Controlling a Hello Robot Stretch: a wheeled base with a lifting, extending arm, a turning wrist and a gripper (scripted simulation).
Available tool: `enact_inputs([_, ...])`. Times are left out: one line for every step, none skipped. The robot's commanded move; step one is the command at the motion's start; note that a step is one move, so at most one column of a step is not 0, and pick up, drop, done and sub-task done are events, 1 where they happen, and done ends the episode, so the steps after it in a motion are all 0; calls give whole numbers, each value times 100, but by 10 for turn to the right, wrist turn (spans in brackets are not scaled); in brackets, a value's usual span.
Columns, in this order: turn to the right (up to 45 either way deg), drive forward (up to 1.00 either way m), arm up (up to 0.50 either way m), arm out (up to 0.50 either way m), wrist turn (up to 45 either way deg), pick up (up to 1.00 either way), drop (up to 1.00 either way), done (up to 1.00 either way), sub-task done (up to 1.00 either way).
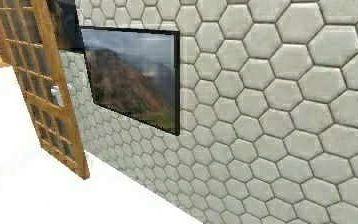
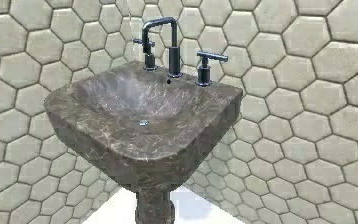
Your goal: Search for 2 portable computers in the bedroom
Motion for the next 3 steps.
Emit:
enact_inputs([30, 0, 0, 0, 0, 0, 0, 0, 0])
enact_inputs([300, 0, 0, 0, 0, 0, 0, 0, 0])
enact_inputs([0, 30, 0, 0, 0, 0, 0, 0, 0])
